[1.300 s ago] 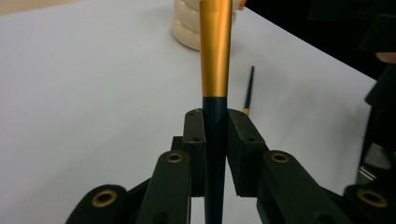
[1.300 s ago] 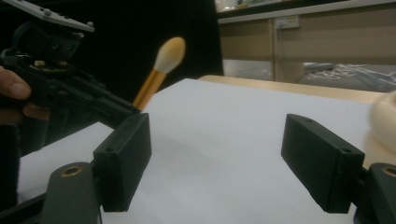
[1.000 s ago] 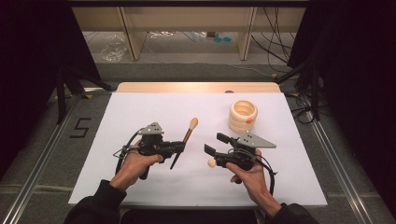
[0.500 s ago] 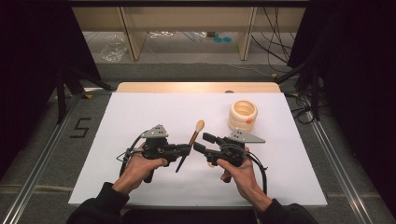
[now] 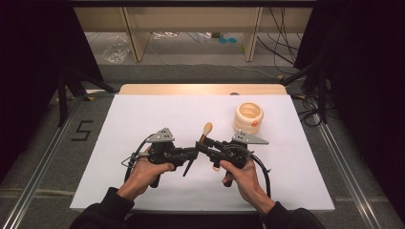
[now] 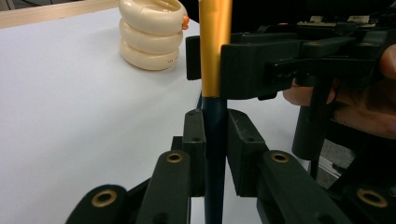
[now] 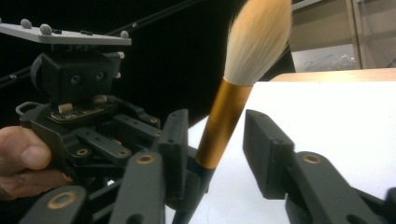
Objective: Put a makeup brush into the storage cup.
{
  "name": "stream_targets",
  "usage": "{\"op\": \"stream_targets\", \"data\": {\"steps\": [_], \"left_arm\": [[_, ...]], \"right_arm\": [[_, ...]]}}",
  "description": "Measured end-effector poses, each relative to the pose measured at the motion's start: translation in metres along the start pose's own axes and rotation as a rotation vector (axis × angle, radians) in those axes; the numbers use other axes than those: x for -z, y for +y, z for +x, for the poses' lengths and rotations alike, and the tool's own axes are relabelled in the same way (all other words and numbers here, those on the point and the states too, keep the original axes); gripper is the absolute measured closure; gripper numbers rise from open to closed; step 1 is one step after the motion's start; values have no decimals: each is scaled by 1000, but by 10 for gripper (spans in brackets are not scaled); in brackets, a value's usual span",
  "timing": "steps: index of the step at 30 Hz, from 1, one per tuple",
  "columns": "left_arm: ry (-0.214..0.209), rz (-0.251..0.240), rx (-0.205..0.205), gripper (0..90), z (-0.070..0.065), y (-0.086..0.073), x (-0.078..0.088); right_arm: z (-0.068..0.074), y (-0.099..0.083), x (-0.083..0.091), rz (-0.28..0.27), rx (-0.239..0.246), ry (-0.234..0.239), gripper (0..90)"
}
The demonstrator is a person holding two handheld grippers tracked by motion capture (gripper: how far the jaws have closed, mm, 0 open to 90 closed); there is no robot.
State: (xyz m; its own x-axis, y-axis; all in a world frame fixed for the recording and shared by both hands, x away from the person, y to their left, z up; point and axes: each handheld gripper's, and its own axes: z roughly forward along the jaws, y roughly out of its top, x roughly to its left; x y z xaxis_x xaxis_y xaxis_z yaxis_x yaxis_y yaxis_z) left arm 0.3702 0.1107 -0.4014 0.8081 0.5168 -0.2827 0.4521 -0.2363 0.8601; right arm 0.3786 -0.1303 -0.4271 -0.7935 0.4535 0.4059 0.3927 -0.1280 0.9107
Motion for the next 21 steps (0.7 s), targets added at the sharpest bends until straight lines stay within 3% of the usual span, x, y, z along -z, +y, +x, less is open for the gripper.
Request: {"op": "stream_targets", "data": {"steps": [5,13,21], "left_arm": [[5,-9,-19,784,-2,1,-1],[3,-20,-16,784,-2,0,-4],[-8,-22,1,782,-3,-1,-6]], "right_arm": [[1,0,0,9,-31,15,729],[-1,1,-1,0,-72,34,768],[1,2,-2,8,-46,32,775]]}}
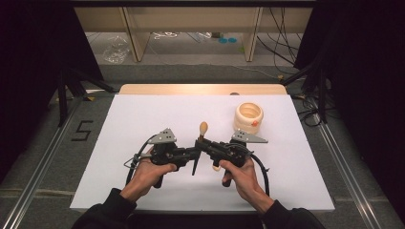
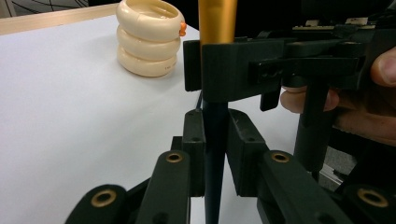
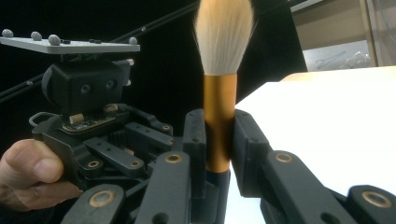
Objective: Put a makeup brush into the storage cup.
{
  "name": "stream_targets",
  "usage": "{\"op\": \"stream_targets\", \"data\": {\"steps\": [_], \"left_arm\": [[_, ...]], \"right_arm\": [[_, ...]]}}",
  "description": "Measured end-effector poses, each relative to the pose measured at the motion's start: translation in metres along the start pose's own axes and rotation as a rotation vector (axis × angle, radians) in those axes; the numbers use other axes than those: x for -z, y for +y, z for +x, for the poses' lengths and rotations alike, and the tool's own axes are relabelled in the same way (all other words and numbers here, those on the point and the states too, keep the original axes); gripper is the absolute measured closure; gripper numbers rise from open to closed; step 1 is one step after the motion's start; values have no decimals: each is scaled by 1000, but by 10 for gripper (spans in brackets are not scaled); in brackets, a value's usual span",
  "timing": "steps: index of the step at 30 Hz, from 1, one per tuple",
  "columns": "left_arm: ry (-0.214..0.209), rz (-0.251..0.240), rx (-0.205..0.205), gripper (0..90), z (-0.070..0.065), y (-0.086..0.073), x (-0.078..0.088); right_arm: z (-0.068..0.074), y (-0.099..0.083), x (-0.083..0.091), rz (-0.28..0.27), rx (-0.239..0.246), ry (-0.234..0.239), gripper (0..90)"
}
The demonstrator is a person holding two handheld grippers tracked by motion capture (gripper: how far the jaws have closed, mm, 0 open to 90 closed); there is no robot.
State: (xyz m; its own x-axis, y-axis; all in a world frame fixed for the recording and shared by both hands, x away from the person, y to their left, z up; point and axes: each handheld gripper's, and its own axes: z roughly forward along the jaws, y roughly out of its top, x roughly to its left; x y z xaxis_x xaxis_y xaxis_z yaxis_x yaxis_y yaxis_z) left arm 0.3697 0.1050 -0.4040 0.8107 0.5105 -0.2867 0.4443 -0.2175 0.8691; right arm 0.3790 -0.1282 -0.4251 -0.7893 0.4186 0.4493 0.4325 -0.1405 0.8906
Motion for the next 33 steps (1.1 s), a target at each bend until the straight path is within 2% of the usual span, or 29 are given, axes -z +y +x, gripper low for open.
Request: {"op": "stream_targets", "data": {"steps": [6,7,8,10,12,13,16,17,18,21,23,24,26,30,31,33], "left_arm": [[-17,1,13,764,0,0,-1],[-25,4,10,701,0,-1,-2],[-22,5,7,701,-1,-1,-2],[-13,17,-5,617,-1,-1,-1],[15,36,-4,510,-2,-2,0],[21,40,-4,462,-2,-2,0],[41,46,-26,382,-1,-4,4],[51,50,-33,382,-1,-6,6],[66,64,-41,372,0,-8,8],[97,69,-48,337,2,-15,13],[115,78,-49,327,6,-21,18],[133,72,-51,322,7,-24,21],[160,68,-41,313,10,-28,26],[214,59,-58,292,13,-35,35],[219,54,-62,285,14,-36,36],[236,41,-75,275,13,-38,38]], "right_arm": [[1,1,-1,10,38,2,776],[1,2,-1,18,41,4,776],[1,2,-1,18,41,4,776],[2,3,-1,24,56,2,776],[2,5,1,33,76,-7,776],[1,5,2,20,79,-9,776],[-1,10,6,12,98,-31,776],[-1,10,6,12,98,-31,776],[-3,11,6,6,119,-37,776],[-3,13,9,16,122,-56,776],[-5,15,10,11,156,-71,776],[-5,16,11,9,172,-74,776],[-6,18,12,15,172,-85,776],[-10,21,15,20,212,-111,776],[-10,22,17,30,220,-124,776],[-12,24,18,16,233,-133,776]]}}
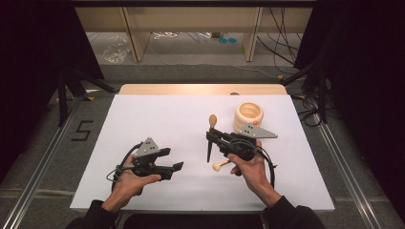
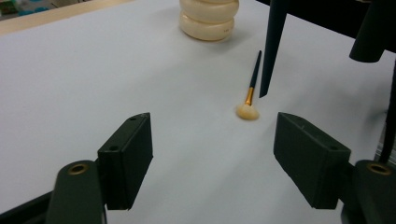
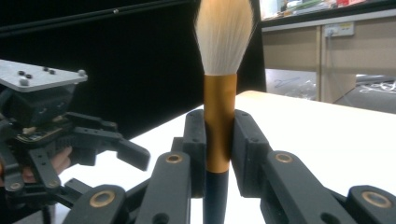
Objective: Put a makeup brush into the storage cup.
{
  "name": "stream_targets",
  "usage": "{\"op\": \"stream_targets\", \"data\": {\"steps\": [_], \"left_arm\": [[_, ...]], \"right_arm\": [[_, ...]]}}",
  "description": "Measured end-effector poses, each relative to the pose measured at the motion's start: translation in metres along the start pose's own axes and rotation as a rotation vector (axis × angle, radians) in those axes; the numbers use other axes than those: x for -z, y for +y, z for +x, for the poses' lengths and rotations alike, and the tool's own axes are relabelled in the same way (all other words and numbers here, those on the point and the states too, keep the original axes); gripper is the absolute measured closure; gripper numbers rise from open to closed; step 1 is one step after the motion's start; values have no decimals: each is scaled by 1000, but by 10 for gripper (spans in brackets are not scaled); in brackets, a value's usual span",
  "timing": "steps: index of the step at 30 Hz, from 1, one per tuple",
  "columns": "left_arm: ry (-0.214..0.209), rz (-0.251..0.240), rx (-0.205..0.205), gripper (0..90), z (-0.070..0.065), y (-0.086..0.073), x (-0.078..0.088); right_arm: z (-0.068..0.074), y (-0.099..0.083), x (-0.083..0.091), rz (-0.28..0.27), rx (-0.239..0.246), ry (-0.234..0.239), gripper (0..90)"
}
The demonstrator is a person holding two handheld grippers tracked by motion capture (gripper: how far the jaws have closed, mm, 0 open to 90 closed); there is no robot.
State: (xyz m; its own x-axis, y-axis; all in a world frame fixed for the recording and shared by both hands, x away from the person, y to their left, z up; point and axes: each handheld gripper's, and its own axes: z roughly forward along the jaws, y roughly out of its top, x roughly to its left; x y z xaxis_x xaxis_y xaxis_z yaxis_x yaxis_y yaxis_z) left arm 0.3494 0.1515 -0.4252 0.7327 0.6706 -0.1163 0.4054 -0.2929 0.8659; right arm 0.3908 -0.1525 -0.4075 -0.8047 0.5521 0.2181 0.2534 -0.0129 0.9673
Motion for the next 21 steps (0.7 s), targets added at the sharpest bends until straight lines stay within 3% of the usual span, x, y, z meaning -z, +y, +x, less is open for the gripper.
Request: {"op": "stream_targets", "data": {"steps": [4,7,21], "left_arm": [[7,-36,-1,237,-1,-3,3],[8,-43,6,159,-2,-6,4],[43,-22,30,160,-1,-23,14]], "right_arm": [[-4,4,5,7,13,-17,776],[-8,7,8,-2,21,-28,776],[-26,22,23,-17,7,-80,776]]}}
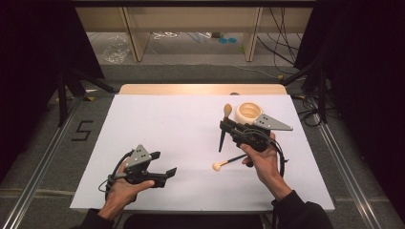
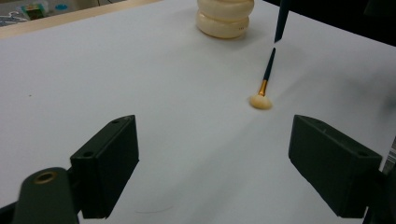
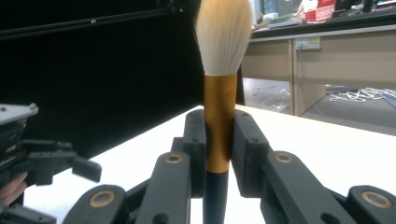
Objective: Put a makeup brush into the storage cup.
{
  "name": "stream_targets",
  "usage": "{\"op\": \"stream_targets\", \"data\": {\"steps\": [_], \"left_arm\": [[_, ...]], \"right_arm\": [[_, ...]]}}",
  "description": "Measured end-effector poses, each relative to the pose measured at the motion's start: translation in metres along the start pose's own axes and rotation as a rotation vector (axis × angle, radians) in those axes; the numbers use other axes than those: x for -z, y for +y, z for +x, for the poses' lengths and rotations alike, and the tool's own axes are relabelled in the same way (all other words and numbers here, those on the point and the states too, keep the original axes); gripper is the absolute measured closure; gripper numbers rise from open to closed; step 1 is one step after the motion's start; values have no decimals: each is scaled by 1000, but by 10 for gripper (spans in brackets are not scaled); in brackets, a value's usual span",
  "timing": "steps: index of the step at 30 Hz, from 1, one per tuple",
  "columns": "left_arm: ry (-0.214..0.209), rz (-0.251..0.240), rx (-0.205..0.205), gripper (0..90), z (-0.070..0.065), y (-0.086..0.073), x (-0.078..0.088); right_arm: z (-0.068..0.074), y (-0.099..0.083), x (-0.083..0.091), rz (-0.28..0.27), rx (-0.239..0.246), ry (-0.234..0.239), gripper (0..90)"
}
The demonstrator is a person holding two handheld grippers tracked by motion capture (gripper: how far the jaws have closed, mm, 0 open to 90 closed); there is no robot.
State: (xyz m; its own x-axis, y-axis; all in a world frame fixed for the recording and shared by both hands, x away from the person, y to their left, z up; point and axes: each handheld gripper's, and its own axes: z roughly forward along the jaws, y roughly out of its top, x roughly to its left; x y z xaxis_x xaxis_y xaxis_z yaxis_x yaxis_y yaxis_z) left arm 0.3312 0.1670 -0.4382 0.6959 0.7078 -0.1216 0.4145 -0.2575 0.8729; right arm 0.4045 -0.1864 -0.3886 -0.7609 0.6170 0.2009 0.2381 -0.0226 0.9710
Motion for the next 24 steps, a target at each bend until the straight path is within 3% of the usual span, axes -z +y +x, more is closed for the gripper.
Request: {"op": "stream_targets", "data": {"steps": [8,24], "left_arm": [[-1,27,-33,163,-4,-3,-2],[8,32,-27,164,-2,-3,-2]], "right_arm": [[-21,13,10,-28,-2,-63,775],[-52,36,23,-43,2,-164,775]]}}
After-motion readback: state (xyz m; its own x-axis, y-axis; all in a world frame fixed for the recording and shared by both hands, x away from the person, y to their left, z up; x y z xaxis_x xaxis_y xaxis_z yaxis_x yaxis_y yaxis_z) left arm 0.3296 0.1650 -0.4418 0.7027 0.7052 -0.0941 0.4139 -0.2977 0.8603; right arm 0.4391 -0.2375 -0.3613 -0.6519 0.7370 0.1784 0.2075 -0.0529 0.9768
